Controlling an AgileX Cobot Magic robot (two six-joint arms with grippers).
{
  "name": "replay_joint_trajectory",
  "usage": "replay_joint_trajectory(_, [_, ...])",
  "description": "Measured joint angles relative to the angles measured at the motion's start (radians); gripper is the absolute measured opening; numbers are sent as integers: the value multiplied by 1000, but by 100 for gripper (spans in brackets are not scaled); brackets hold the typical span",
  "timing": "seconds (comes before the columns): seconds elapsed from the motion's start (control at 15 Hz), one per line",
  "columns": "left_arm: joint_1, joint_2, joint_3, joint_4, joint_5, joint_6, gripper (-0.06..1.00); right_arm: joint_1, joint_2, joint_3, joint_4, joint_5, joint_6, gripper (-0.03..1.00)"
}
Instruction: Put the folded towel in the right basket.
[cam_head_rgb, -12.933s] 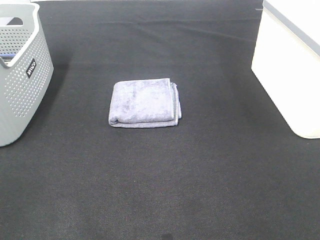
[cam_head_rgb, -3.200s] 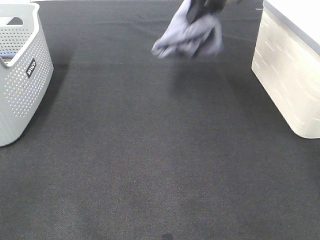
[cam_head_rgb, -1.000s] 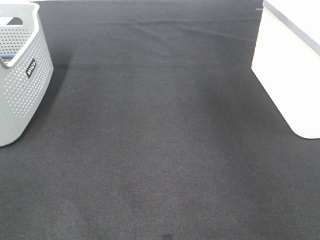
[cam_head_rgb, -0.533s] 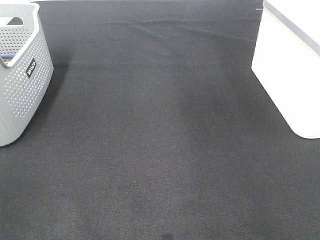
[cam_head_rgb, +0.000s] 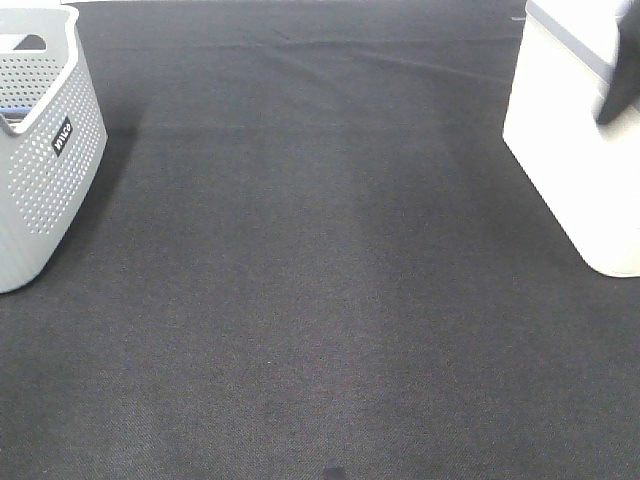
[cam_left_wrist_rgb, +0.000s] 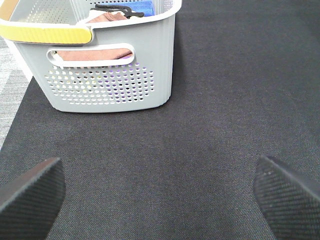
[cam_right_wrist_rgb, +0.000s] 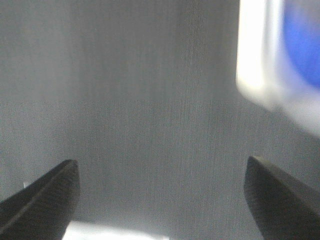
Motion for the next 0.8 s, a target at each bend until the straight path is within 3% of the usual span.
replay_joint_trajectory(0.33, [0, 0, 0, 0, 0, 0, 97, 0, -396, 522, 0, -122, -2, 84])
replay_joint_trajectory(0.8, [0, 0, 0, 0, 0, 0, 97, 0, -861, 740, -37, -149, -64, 84])
